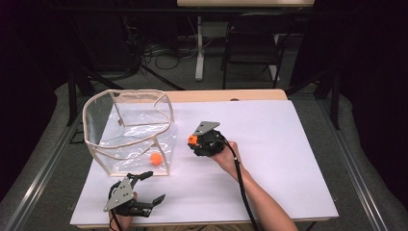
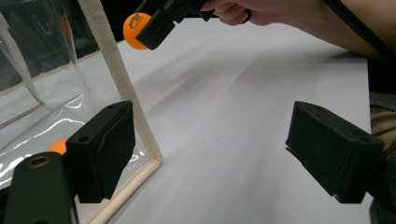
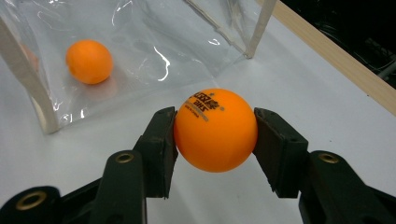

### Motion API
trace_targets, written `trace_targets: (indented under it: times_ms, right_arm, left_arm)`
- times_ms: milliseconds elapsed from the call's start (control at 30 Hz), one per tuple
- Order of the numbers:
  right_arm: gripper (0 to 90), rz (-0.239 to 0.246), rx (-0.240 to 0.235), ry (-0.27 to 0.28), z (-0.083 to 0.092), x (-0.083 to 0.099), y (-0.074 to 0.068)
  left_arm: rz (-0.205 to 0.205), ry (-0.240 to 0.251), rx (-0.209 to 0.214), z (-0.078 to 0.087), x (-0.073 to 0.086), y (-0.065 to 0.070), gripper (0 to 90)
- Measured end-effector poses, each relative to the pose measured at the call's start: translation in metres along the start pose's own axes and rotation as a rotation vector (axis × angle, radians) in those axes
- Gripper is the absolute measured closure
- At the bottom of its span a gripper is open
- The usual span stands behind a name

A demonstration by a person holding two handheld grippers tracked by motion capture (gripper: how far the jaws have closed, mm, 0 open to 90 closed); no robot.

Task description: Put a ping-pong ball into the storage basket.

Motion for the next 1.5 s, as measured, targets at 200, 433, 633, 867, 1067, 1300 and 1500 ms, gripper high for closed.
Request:
trace_targets:
  times_ms: [200, 433, 633, 867, 1067, 1300, 1500]
  right_arm:
    - [50.6, -0.002, -0.003, 0.008, 0.003, -0.002, -0.001]
    - [50.6, 0.003, -0.005, 0.014, 0.007, -0.003, -0.001]
    - [50.6, 0.008, 0.001, 0.019, 0.011, -0.006, 0.000]
    - [50.6, 0.017, 0.007, 0.030, 0.019, -0.011, -0.001]
    - [50.6, 0.026, 0.016, 0.044, 0.027, -0.015, -0.001]
    - [50.6, 0.036, 0.022, 0.053, 0.032, -0.019, -0.002]
    - [50.6, 0.041, 0.023, 0.060, 0.036, -0.022, -0.002]
  left_arm:
    - [0.000, 0.000, -0.002, 0.000, 0.000, 0.000, 15.6]
    - [0.000, 0.002, -0.003, -0.001, 0.000, 0.000, 15.6]
    - [0.000, -0.002, -0.005, 0.000, 0.000, 0.000, 15.6]
    - [-0.001, -0.005, -0.001, 0.000, 0.000, 0.000, 15.6]
    - [-0.001, 0.001, -0.003, 0.000, 0.000, 0.000, 15.6]
    - [-0.001, 0.002, -0.004, 0.000, 0.000, 0.000, 15.6]
    - [-0.002, -0.001, -0.006, 0.000, 0.000, 0.000, 15.6]
Point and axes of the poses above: each handheld gripper's, and its own axes: z roughly backward along the jaws, x roughly out of its underside, y roughly to its right, the point moved 5 cm from there along -z, roughly forward along the jaws, and after that the axes turned 3 degrees about y, right-handed, at the moved point
